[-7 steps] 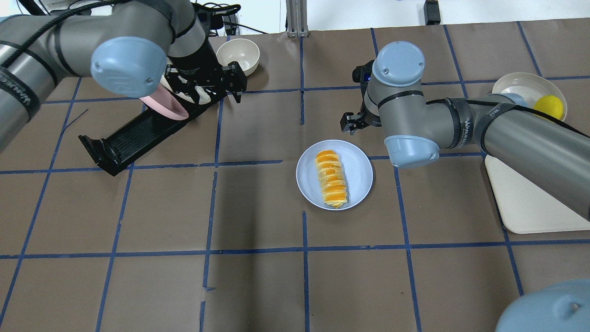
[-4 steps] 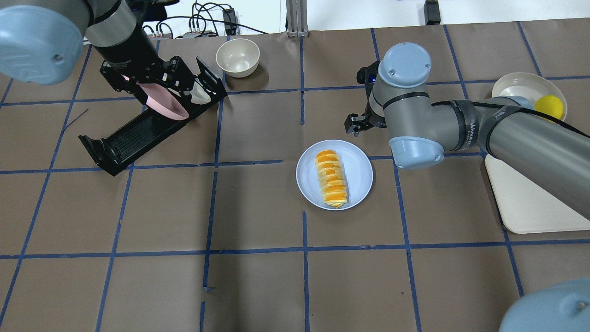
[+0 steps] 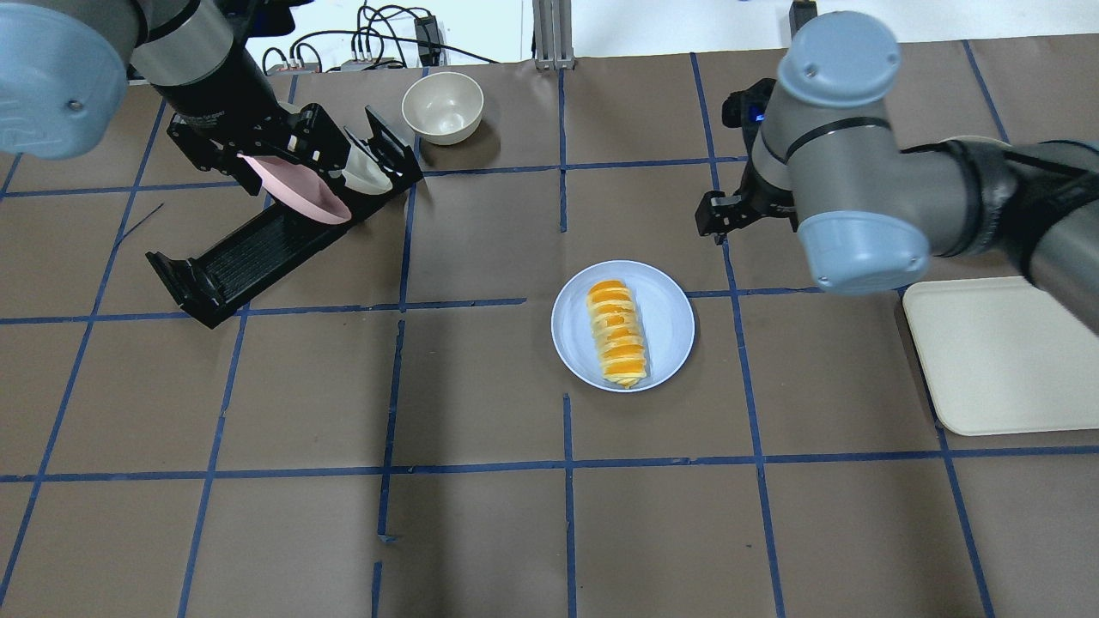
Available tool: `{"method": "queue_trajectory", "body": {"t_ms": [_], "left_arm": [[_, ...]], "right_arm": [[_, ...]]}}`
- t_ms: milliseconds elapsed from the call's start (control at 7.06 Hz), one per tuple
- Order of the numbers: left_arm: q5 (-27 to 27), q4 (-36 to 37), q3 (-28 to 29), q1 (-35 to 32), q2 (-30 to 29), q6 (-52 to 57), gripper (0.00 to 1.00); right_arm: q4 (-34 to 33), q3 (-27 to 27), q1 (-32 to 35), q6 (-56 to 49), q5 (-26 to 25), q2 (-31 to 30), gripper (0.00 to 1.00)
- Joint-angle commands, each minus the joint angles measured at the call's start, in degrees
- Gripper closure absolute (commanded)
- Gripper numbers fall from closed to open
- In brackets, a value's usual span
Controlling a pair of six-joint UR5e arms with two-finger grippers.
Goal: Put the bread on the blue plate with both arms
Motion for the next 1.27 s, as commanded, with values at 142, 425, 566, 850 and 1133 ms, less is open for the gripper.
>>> {"method": "queue_trajectory", "body": {"t_ms": [142, 425, 566, 850, 1133], "left_arm": [[-0.17, 0.15, 0.11, -0.14, 0.02, -0.1, 0.0], [2.28, 0.58, 0.11, -0.14, 1.51, -0.27, 0.0], [4.91, 0.59, 0.2, -0.32, 1.69, -0.27, 0.0], [4.15, 0.59, 0.2, -0.41, 1.43, -0.45, 0.0], [3.01, 0.67, 0.2, -0.67, 1.95, -0.63, 0.0]], "right_arm": [[13.71, -0.41, -1.66, -3.82, 3.3, -14.73, 0.0], [26.0, -4.6, -1.74, -3.82, 2.96, -17.21, 0.0], [27.96, -7.67, -1.66, -3.56, 2.95, -16.52, 0.0], [31.13, -10.68, -1.66, -3.39, 2.69, -14.49, 0.0], [31.49, -10.87, -1.66, -3.39, 2.69, -14.4, 0.0]]}}
